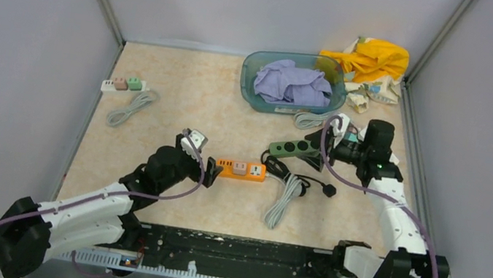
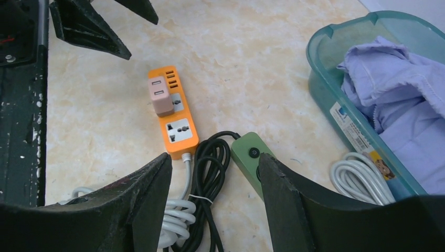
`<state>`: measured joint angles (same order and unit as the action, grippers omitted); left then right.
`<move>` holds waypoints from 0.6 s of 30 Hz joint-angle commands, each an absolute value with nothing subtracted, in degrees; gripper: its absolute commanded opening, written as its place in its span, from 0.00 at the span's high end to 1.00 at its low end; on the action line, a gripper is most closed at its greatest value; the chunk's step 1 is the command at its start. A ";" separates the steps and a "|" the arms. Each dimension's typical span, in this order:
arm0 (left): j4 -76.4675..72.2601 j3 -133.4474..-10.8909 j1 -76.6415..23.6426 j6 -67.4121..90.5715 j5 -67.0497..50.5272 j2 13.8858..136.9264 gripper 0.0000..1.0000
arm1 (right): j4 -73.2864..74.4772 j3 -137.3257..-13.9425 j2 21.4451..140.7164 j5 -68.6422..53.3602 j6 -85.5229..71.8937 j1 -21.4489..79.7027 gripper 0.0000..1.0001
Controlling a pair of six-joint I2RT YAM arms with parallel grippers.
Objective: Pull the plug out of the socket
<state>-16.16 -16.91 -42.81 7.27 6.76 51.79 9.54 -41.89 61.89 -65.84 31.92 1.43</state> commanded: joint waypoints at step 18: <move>-34.32 -4.79 -40.69 4.59 -7.00 49.67 0.00 | 29.45 -53.08 73.24 -59.15 59.80 21.41 0.36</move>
<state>-28.56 -6.76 -40.99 4.25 -1.63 49.54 28.03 -48.69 71.02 -63.48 55.72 16.25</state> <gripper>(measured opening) 0.998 0.638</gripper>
